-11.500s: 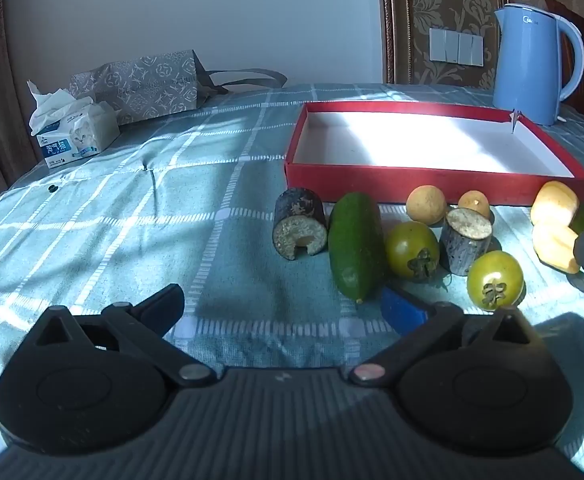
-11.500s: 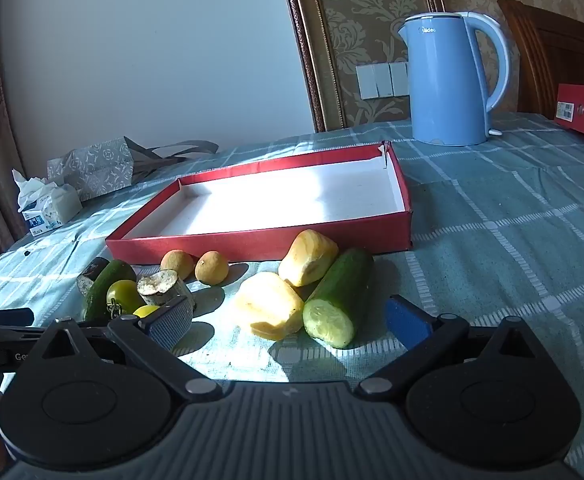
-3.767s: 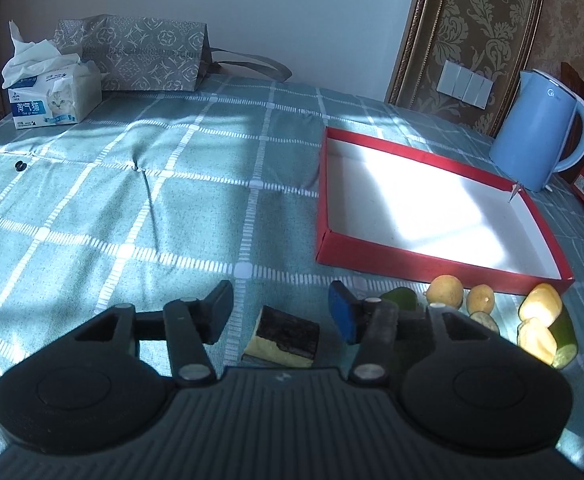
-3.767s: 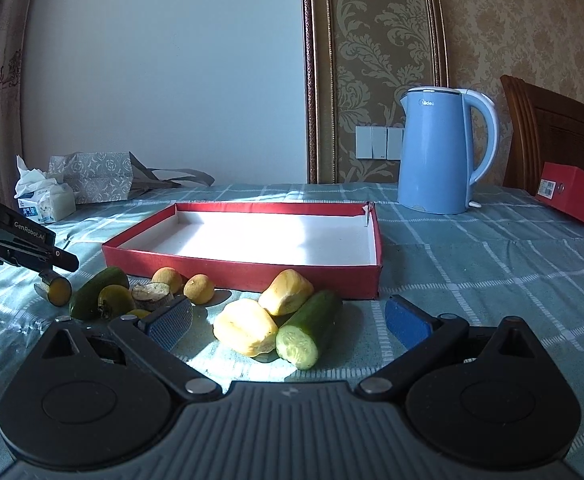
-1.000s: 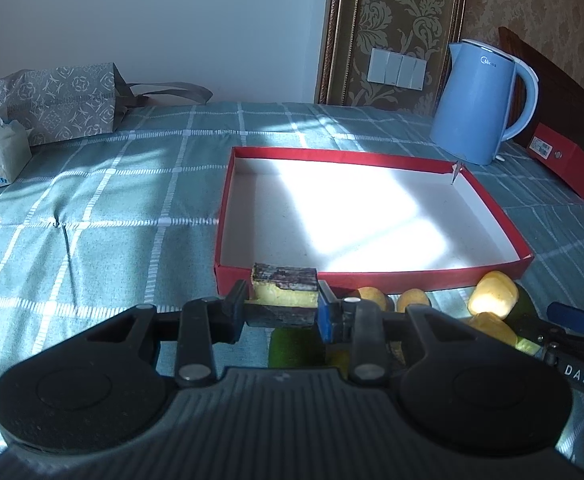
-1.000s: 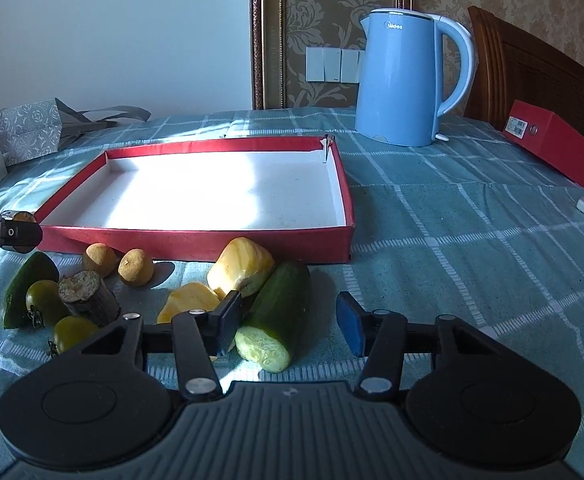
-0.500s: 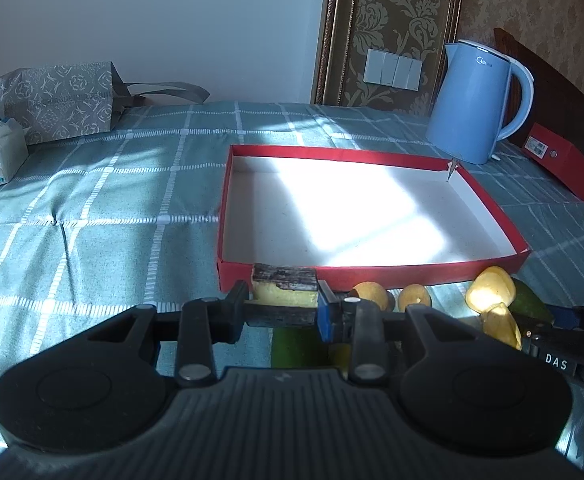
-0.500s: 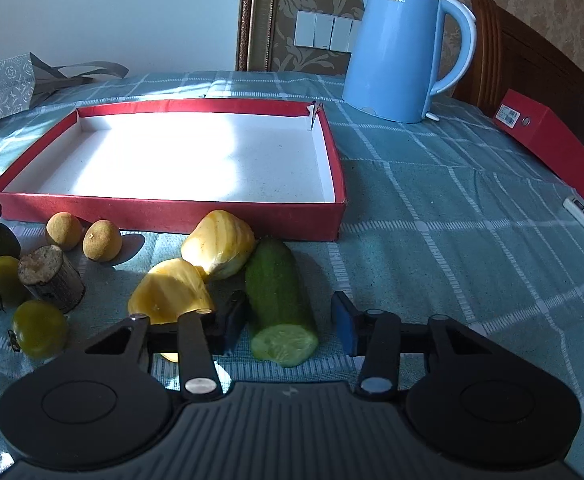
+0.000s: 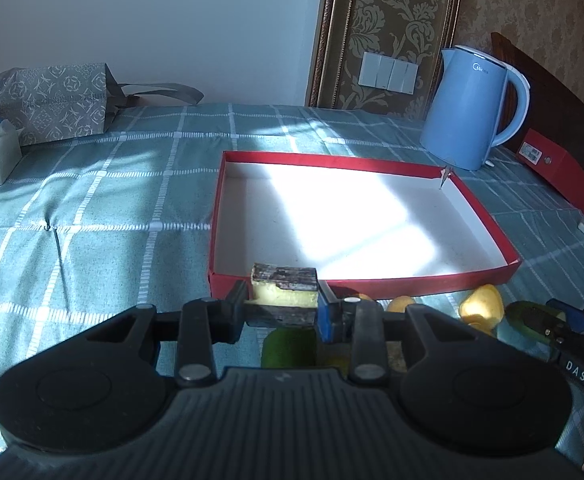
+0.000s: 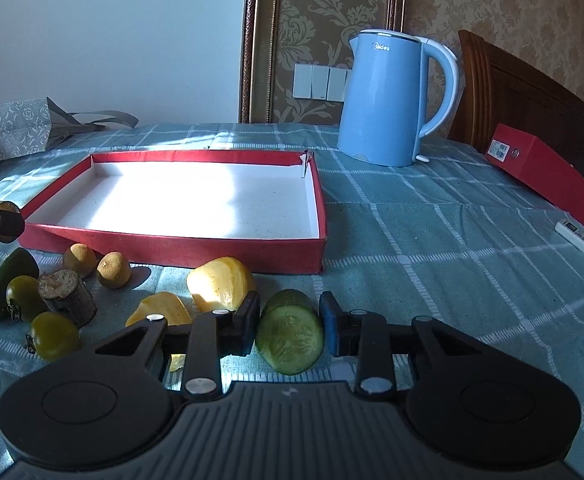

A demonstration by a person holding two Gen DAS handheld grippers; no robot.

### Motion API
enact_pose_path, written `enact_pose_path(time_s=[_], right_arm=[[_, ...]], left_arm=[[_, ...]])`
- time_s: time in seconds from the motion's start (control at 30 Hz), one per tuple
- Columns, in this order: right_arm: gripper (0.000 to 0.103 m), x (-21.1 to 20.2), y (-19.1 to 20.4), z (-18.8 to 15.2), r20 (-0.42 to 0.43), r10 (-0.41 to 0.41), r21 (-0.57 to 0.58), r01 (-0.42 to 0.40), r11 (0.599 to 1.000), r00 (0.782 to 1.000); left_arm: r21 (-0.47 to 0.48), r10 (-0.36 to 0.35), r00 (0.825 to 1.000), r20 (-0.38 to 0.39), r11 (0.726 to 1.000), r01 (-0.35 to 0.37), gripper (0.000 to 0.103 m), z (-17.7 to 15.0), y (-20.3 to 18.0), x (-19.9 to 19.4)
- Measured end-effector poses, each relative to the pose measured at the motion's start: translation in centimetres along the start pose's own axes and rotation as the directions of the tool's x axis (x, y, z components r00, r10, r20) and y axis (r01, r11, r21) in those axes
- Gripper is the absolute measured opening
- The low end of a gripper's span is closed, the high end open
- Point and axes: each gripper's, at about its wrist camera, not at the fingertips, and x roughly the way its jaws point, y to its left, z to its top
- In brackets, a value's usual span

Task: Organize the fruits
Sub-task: 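Carry the eggplant chunk over the red tray with the left gripper while the right gripper grasps the cucumber, then lower the eggplant chunk into the tray and open the left gripper while the right gripper holds the cucumber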

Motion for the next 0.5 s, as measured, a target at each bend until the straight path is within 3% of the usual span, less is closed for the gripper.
enact_pose_path(time_s=[0.23,0.5], right_arm=[[0.032,-0.2,-1.3,0.0,0.062,0.037,0.074,-0.041,0.996,0.997],[0.032,-0.4,-1.4,-0.3,0.113,0.056,0.061,-0.063,0.996,0.992]], left_arm=[[0.037,0.022,1.000,0.002,0.999,-0.022,0.031,2.9,-2.3,2.9],[0.047,0.051,0.995,-0.081,0.998,-0.047,0.031,4.6,-3.9,8.6]])
